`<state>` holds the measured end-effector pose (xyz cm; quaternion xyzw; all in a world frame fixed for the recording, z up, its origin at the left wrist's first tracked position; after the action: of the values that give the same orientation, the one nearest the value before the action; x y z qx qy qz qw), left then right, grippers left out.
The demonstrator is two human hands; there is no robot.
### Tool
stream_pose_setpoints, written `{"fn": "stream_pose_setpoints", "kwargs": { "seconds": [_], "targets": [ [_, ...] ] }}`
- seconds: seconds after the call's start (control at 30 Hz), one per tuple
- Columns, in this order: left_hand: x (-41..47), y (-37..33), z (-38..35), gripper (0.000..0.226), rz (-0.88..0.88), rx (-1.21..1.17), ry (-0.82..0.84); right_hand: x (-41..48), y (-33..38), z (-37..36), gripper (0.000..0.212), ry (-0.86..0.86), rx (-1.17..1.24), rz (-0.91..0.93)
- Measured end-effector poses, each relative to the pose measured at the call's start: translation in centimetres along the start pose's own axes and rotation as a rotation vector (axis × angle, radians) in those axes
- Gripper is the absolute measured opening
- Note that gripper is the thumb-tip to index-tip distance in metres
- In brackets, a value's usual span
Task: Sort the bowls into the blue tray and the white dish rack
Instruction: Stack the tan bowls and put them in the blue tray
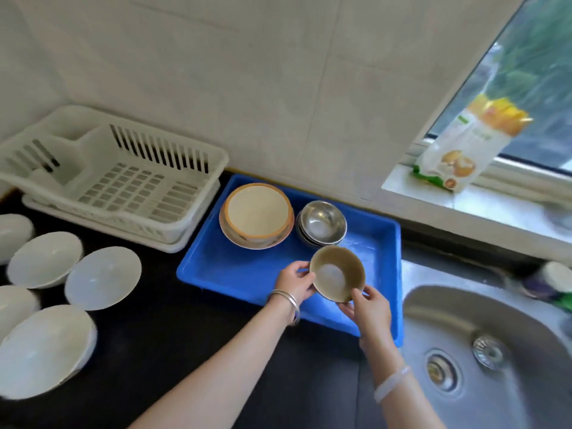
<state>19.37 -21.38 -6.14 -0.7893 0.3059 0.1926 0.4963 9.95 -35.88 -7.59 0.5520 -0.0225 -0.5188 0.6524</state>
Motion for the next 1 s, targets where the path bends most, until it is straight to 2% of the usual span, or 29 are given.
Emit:
{"fn": "stream_pose_setpoints", "kwargs": {
  "seconds": [0.27,0.6,1.0],
  "targets": [
    [6.1,3.9,-5.6,0.031,0.035,0.027,-0.02,5.8,-0.7,1.8,0.019,-0.065,0.234,-0.142],
    [10.0,5.7,-8.4,0.03,0.009,0.164,0.013,10.5,-0.3,0.9,0.033,-0.066,0.327,-0.235],
    [12.6,7.3,-9.9,0.025,0.09,-0.092,-0.005,13.2,1.1,0.1,0.035,-0.065,0.396,-0.228]
  ]
}}
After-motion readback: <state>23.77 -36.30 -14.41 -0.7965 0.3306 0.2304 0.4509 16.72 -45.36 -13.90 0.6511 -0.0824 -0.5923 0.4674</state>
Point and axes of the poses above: each hand's wrist, its own x-axis towards the middle knuckle, its own z-axis out of the back of the hand, y = z × x, the point moved 8 cm from there along x, towards the middle knuckle, and after that the axes turned 15 degrees about -x, right-handed, at the moved point
